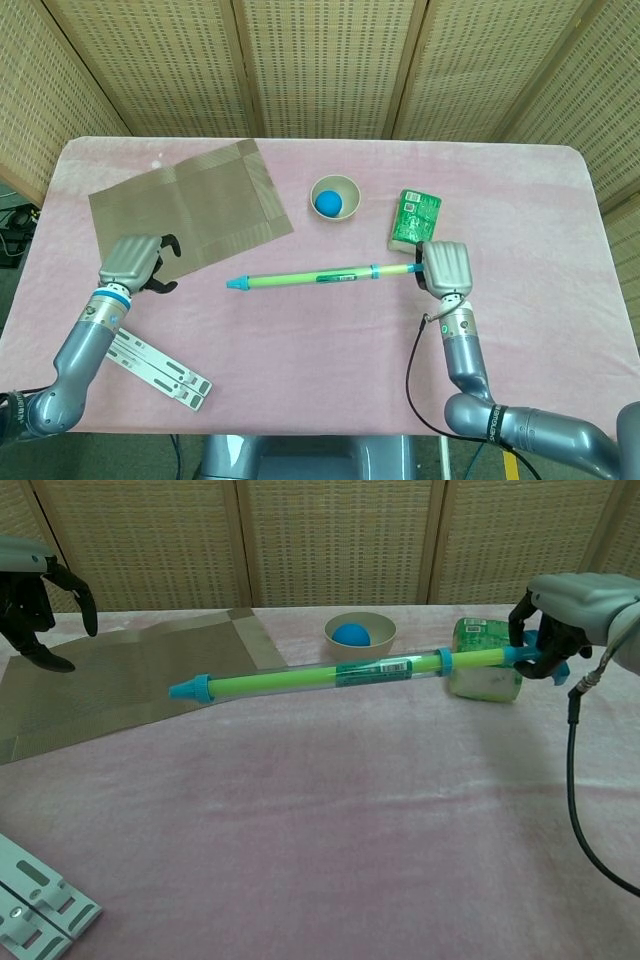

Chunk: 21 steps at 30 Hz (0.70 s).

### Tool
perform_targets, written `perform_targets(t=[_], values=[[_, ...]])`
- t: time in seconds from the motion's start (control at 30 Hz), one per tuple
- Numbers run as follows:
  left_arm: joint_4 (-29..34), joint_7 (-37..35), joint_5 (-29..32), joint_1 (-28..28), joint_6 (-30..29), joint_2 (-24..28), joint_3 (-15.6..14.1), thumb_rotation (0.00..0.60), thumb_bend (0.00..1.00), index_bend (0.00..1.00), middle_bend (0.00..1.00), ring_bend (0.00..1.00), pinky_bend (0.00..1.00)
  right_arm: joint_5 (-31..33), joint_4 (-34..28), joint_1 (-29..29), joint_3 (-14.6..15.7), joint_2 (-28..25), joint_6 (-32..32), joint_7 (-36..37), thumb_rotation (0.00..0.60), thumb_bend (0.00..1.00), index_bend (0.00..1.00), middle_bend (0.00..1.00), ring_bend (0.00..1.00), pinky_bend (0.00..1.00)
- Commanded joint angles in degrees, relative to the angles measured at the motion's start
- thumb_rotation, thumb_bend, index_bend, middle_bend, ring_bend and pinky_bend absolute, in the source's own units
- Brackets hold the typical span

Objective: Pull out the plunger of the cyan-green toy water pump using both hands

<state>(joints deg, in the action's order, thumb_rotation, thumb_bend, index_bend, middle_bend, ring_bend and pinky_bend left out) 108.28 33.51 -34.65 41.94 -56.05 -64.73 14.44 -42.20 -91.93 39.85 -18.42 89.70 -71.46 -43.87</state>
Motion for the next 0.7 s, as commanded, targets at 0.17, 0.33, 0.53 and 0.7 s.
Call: perform_targets(t=[0.17, 0.33, 0.53, 0.7], values=[[1.31, -0.84, 0.03, 1.58, -3.39, -2.39, 0.40, 0.600, 0.17, 0.41, 1.00, 0.85, 0.73, 2.36, -1.36, 0.37, -1.46, 0.54, -2.04, -0.14, 0.600, 0.61, 0.85, 1.00, 1.00, 0.73], [2.13, -0.21, 0.73, 2.78, -5.97, -4.30, 0.03, 0.600, 0.18, 0.41, 1.00, 0.85, 0.73, 3.71, -2.49, 0.62, -2.24, 0.73, -3.69, -0.33, 0.600, 0.61, 0.85, 1.00, 1.00, 0.73], [1.99, 0.82, 2.40, 4.51, -7.43, -6.09, 0.03, 0.600, 0.18, 0.41, 1.00, 0.85, 0.73, 4.52, -3.70, 0.89, -2.32, 0.57, -4.69, -0.84, 0.600, 0.61, 0.85, 1.00, 1.00, 0.73], [1.48, 1.26, 4.17, 6.16, -8.00, -7.27, 0.95, 0.600, 0.17, 0.41, 1.00, 0.85, 0.73, 5.23, -4.34, 1.25, -2.13, 0.46, -5.14, -1.77, 0.600, 0.61, 0.85, 1.00, 1.00, 0.73]])
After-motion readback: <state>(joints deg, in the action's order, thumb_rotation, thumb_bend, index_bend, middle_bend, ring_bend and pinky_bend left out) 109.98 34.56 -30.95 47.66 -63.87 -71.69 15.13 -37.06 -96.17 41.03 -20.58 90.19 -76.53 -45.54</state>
